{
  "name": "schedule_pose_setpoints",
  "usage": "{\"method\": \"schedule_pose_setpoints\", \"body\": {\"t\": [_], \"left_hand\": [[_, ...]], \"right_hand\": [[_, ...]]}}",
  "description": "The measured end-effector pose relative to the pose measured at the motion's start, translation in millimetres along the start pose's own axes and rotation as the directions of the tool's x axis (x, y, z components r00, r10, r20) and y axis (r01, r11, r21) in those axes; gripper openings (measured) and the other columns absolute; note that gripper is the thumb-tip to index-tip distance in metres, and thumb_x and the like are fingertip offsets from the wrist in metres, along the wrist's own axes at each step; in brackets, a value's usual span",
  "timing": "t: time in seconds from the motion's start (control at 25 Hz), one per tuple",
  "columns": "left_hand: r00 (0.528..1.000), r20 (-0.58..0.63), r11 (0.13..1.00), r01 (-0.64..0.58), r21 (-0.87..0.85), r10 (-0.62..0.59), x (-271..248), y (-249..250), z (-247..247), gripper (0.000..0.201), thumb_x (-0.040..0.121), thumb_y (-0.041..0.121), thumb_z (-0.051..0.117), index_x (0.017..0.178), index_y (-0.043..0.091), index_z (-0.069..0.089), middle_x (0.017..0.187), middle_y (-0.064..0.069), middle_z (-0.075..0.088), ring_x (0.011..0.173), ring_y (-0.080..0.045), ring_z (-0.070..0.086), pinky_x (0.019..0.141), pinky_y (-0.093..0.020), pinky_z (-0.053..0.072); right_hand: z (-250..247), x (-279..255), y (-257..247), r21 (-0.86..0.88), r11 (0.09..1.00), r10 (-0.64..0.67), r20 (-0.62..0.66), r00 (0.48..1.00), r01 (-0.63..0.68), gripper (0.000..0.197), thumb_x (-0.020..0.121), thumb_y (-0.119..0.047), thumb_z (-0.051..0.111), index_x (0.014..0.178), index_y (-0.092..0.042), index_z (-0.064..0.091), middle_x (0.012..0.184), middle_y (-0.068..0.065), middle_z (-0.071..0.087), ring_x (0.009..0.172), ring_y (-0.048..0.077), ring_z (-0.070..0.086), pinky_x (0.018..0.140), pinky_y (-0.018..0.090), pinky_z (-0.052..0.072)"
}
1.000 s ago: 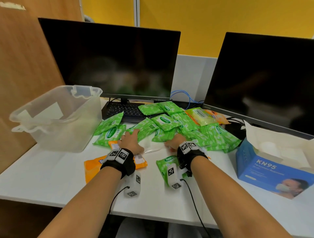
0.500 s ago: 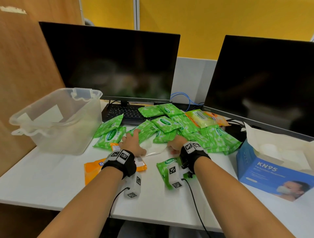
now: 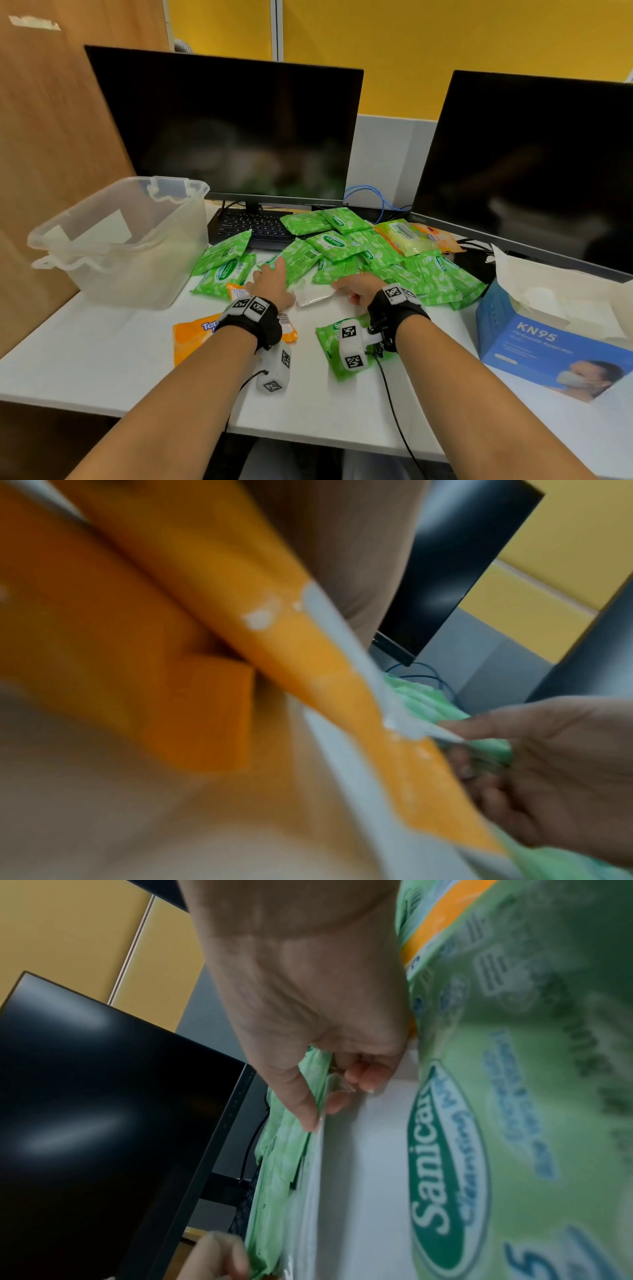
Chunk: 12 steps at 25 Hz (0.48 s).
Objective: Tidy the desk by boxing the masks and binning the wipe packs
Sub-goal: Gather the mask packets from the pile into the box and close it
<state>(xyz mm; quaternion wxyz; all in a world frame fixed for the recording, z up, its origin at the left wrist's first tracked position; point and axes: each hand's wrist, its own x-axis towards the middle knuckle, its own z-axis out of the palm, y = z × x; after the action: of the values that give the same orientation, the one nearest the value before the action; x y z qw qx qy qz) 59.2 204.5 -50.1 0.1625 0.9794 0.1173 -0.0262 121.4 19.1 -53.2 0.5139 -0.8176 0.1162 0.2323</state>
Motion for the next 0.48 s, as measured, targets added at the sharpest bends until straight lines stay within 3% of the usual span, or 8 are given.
{"method": "schedule_pose_setpoints", "body": {"t": [0.12, 0.2, 0.36, 0.4, 0.48], "left_hand": [[0.998, -0.037, 0.999, -0.042, 0.018, 0.043, 0, -2, 0, 0.028, 0.084, 0.027, 0.062, 0.102, 0.015, 0.045, 0.12, -0.016, 0.047, 0.112, -0.035, 0.044, 0.096, -0.048, 0.04], [0.999, -0.041, 0.997, -0.03, 0.073, 0.033, -2, 2, 0, 0.02, 0.088, 0.024, 0.056, 0.105, 0.014, 0.051, 0.119, -0.015, 0.048, 0.114, -0.035, 0.045, 0.095, -0.046, 0.04], [0.981, -0.137, 0.974, -0.107, 0.199, 0.135, -3, 24, -5, 0.022, 0.093, 0.014, 0.048, 0.113, 0.01, 0.057, 0.12, -0.014, 0.05, 0.114, -0.033, 0.048, 0.091, -0.042, 0.044], [0.969, -0.167, 0.967, -0.146, 0.209, 0.183, -5, 31, -8, 0.023, 0.093, 0.014, 0.048, 0.114, 0.009, 0.057, 0.12, -0.014, 0.05, 0.115, -0.033, 0.047, 0.091, -0.042, 0.043], [0.934, -0.233, 0.948, -0.218, 0.233, 0.272, -8, 46, -18, 0.024, 0.092, 0.017, 0.049, 0.112, 0.009, 0.059, 0.119, -0.012, 0.05, 0.116, -0.031, 0.046, 0.092, -0.041, 0.042]], "right_hand": [[-1, -5, -1, 0.031, 1.0, 0.002, -0.011, 1.0, -0.001, 0.019, 0.08, -0.021, 0.075, 0.077, -0.01, 0.059, 0.071, 0.005, 0.052, 0.049, 0.014, 0.042, 0.048, 0.025, 0.035], [-3, -11, -3, 0.142, 0.99, 0.002, -0.013, 1.0, 0.0, 0.024, 0.083, -0.016, 0.071, 0.066, -0.011, 0.055, 0.064, 0.005, 0.048, 0.05, 0.016, 0.041, 0.048, 0.027, 0.035], [-22, -35, -28, 0.566, 0.824, -0.044, 0.103, 0.994, -0.022, 0.008, 0.093, -0.006, 0.051, 0.086, -0.007, 0.054, 0.085, 0.013, 0.064, 0.064, 0.022, 0.068, 0.053, 0.03, 0.057], [-30, -41, -35, 0.646, 0.762, -0.056, 0.11, 0.992, -0.029, 0.007, 0.095, -0.003, 0.046, 0.092, -0.005, 0.052, 0.092, 0.017, 0.065, 0.068, 0.026, 0.071, 0.049, 0.032, 0.058], [-49, -56, -45, 0.719, 0.696, -0.07, 0.073, 0.995, -0.004, 0.009, 0.096, 0.0, 0.045, 0.103, -0.002, 0.049, 0.108, 0.022, 0.064, 0.089, 0.034, 0.071, 0.042, 0.033, 0.056]]}}
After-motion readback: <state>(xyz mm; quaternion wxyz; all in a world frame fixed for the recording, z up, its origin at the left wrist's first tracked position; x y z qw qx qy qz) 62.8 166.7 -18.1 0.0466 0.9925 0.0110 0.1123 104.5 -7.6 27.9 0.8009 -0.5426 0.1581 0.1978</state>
